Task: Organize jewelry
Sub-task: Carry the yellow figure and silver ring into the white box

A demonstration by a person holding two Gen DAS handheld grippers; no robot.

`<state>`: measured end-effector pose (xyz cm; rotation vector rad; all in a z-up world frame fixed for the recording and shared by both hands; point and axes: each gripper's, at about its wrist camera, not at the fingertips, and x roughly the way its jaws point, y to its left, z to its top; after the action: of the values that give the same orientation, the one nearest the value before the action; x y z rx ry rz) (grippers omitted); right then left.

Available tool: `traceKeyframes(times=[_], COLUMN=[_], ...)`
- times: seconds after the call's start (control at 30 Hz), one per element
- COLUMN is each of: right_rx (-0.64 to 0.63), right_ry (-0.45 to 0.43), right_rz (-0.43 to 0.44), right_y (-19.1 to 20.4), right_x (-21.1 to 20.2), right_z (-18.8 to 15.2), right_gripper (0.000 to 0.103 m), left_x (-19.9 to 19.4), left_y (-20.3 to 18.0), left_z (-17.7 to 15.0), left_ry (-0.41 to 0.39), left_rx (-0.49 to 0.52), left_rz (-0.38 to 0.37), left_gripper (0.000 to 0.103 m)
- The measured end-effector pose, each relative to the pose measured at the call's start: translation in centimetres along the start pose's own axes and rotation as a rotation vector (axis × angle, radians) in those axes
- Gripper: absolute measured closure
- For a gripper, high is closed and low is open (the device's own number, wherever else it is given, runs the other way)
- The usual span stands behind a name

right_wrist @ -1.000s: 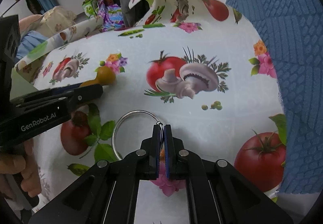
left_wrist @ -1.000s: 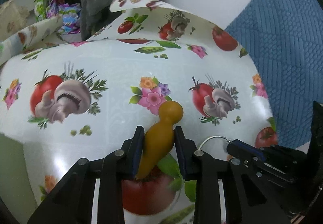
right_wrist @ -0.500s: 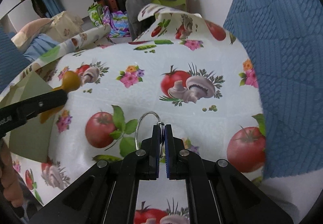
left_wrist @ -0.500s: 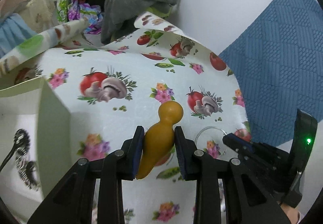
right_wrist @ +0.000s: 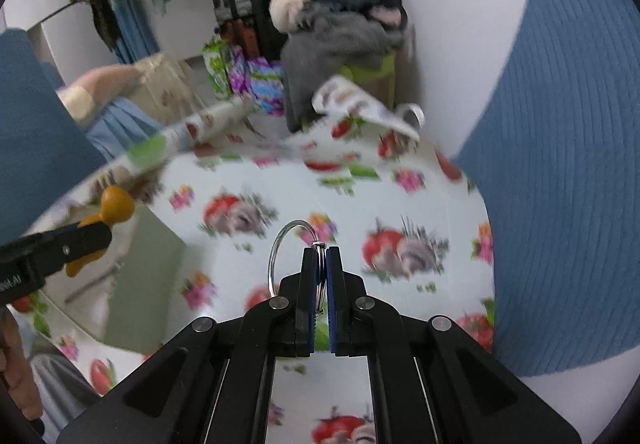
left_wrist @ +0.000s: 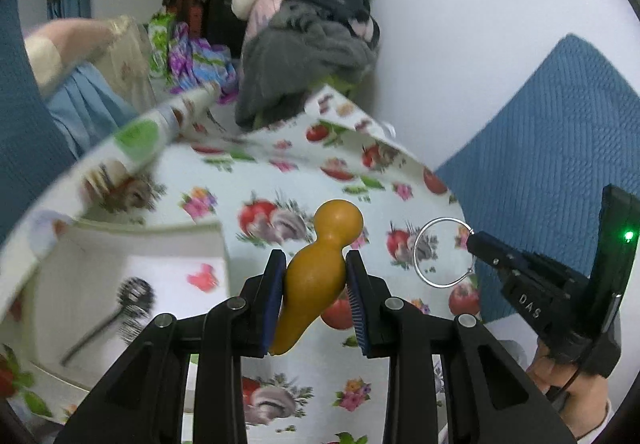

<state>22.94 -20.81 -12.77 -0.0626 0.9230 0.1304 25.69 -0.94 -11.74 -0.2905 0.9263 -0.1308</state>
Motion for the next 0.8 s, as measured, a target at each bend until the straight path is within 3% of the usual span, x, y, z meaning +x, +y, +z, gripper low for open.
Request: traceKeyframes(times=[0.2, 0.43, 0.63, 0.8], right_rx=[-0.034, -0.082, -0.125, -0.155], right_ry=[-0.061, -0.08, -0.016, 0.091], right_rz=[0.06, 0.161, 0.221, 0.247], right_y=[4.1, 10.6, 15.8, 18.9], right_x=[-2.6, -3.6, -1.2, 2.2], right_z=[4.0, 6.2, 4.7, 1.3], right_gripper=[0.101, 0.101, 0.101, 0.101], left_x=[-4.6, -7.1, -6.0, -3.7], left_y=[3.2, 8.7, 13.0, 16.3], left_z=[2.7, 2.6, -0.4, -3.7], left_ry=[-0.061, -0.07, -0.017, 0.05], left_rx=[-0.012, -0.056, -0.088, -0.141], left_rz=[0.032, 0.068, 0.109, 0.113], left_gripper=[0.073, 0.073, 0.073, 0.073])
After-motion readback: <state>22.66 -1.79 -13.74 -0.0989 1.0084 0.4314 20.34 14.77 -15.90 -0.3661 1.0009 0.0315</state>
